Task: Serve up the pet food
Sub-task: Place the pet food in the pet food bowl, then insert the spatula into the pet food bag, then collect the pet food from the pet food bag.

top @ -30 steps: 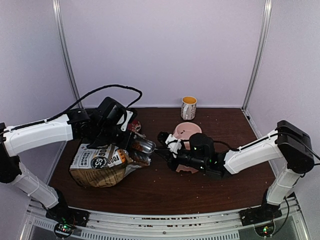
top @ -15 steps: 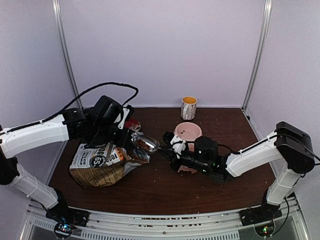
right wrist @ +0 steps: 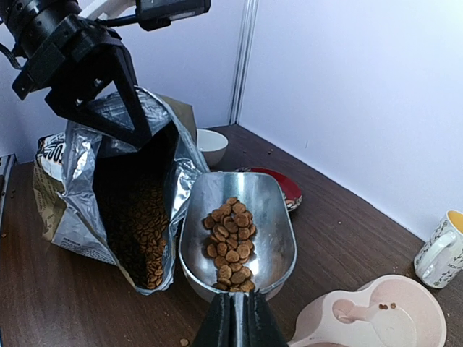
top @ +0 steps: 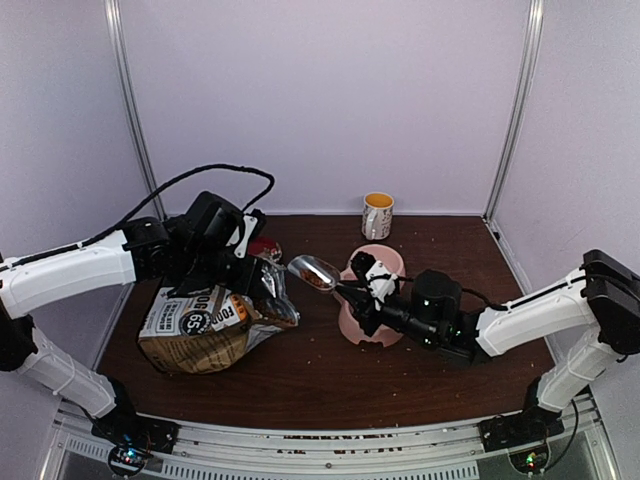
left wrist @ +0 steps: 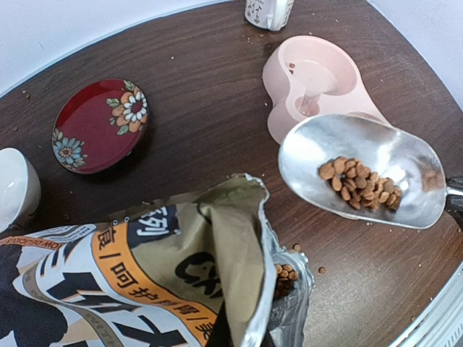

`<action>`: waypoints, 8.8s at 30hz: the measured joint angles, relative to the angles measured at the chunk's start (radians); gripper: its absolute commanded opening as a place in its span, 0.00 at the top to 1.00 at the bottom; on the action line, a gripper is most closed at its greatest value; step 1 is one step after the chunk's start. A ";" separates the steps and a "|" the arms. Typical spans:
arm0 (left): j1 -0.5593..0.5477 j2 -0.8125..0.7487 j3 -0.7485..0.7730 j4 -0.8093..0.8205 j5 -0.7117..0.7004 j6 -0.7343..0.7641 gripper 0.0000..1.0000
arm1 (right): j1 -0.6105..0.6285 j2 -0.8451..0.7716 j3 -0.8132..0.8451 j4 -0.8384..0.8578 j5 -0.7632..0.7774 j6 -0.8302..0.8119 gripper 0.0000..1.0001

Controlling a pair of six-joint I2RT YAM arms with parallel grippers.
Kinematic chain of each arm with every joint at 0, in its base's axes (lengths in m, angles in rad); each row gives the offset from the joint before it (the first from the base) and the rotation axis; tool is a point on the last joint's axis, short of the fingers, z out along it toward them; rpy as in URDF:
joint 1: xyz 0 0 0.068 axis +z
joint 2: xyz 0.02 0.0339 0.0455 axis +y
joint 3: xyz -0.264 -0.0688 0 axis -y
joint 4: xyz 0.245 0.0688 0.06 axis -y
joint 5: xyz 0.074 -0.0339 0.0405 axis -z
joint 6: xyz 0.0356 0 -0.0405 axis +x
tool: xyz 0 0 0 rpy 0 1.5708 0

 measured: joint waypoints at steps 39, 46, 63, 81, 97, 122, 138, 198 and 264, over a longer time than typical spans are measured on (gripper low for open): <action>0.000 0.006 -0.038 0.060 0.015 0.063 1.00 | -0.097 -0.600 0.051 -0.740 0.161 0.066 1.00; 0.000 0.016 -0.039 0.068 0.033 0.064 1.00 | -0.100 -0.608 0.040 -0.836 0.158 0.124 1.00; 0.000 0.024 -0.050 0.087 0.048 0.063 1.00 | -0.100 -0.617 0.033 -1.009 0.113 0.231 1.00; 0.000 0.050 -0.050 0.103 0.070 0.063 1.00 | -0.101 -0.529 0.151 -1.230 0.100 0.269 1.00; 0.000 0.056 -0.050 0.106 0.078 0.059 1.00 | -0.129 -0.460 0.237 -1.338 0.054 0.277 1.00; 0.000 0.056 -0.051 0.106 0.077 0.057 1.00 | -0.174 -0.344 0.363 -1.463 -0.006 0.264 1.00; 0.000 0.054 -0.061 0.118 0.079 0.080 1.00 | -0.190 -0.241 0.512 -1.651 -0.063 0.182 1.00; 0.001 0.065 0.010 -0.002 0.107 0.076 1.00 | -0.024 0.315 0.774 -1.197 -0.312 -0.323 1.00; -0.009 -0.060 -0.163 0.164 0.065 -0.011 1.00 | 0.046 0.179 0.306 -0.339 -0.172 -0.111 1.00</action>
